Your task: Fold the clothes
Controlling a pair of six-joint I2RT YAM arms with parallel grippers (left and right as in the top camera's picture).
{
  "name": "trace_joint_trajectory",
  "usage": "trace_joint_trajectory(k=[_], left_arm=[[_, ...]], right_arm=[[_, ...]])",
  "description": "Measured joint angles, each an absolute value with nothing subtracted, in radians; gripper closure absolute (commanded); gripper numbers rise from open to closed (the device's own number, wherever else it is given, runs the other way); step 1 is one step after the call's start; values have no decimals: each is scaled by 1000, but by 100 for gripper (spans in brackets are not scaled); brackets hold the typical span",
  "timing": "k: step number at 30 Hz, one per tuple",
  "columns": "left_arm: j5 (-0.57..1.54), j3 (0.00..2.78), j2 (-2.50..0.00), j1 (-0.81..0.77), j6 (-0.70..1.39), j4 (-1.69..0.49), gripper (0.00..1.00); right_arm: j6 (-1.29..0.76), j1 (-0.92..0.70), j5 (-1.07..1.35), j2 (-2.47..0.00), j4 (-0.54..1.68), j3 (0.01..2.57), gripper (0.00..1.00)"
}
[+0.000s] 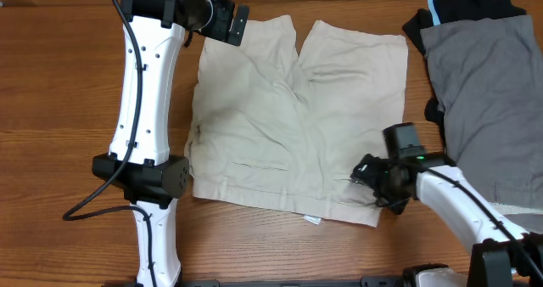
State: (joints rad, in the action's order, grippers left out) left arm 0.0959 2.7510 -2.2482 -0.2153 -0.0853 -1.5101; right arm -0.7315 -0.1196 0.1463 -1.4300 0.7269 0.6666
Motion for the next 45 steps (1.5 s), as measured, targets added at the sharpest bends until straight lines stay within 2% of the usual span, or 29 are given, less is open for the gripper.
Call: trace_joint_trajectory(k=[9,14,25,28,35,45], left_arm=[[96,2750,-2249,-215,-88,-1462,0],[96,2750,-2255,-215,-88,-1441,0],[57,2747,-2324,-210,-114,-1414,0],[52,2747,-2325,-197,-115,-1388,0],[152,2748,-2366,-109,-115,-1292,0],[199,2747,-2542,-52,-119,-1171,0]], right_arm=[[-634,142,180,-1431,682,667,11],[-570,218,256,-1436,674,678,11],[-526,102,299,-1352,861,975,11],[-523,52,286,-1309,873,1031,7],[-520,-44,212,-1297,879,1055,5],[-504,-53,179,-1297,882,1055,3]])
